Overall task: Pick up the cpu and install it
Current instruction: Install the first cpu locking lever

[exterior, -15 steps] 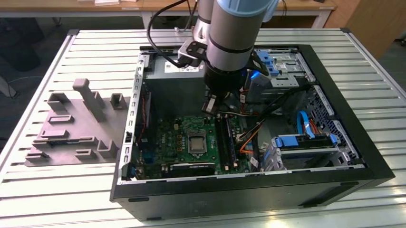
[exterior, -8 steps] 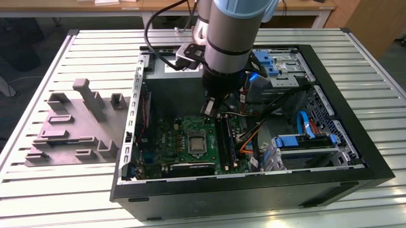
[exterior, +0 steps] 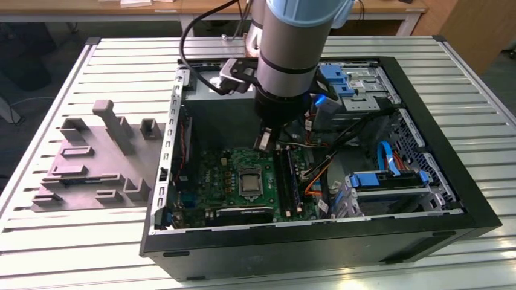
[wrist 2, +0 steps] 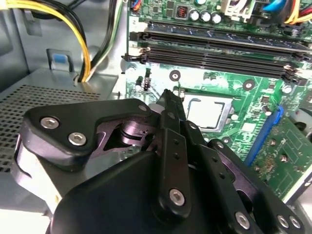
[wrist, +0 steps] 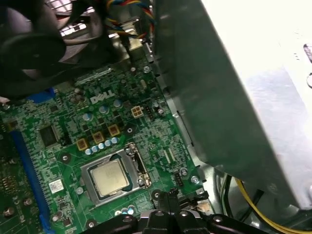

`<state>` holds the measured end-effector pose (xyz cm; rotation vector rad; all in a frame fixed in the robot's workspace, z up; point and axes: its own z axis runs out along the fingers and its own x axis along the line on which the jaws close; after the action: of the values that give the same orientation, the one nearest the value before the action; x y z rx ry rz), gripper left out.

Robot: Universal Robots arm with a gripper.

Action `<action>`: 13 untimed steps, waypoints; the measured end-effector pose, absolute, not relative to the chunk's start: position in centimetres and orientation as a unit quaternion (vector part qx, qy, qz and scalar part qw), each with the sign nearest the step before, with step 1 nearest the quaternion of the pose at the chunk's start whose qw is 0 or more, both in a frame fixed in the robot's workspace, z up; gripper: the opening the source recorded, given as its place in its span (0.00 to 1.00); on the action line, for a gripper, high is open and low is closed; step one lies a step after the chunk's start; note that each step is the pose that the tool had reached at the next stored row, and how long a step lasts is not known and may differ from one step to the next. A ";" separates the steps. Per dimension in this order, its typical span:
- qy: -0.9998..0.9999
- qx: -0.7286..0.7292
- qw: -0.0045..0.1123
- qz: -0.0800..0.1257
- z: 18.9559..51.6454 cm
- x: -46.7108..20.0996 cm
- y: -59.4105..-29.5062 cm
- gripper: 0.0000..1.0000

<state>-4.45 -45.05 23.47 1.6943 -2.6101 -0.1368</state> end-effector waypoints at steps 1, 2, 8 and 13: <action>-0.837 0.545 0.013 -0.044 23.5 -4.5 -45.2 0.11; -0.837 0.545 0.013 -0.044 23.5 -4.5 -45.4 0.11; -0.835 0.548 0.013 -0.044 23.5 -4.5 -46.1 0.11; -0.834 0.549 0.013 -0.044 23.5 -4.5 -46.1 0.11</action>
<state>-4.49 -46.12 23.46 1.7109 -2.5993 -0.1362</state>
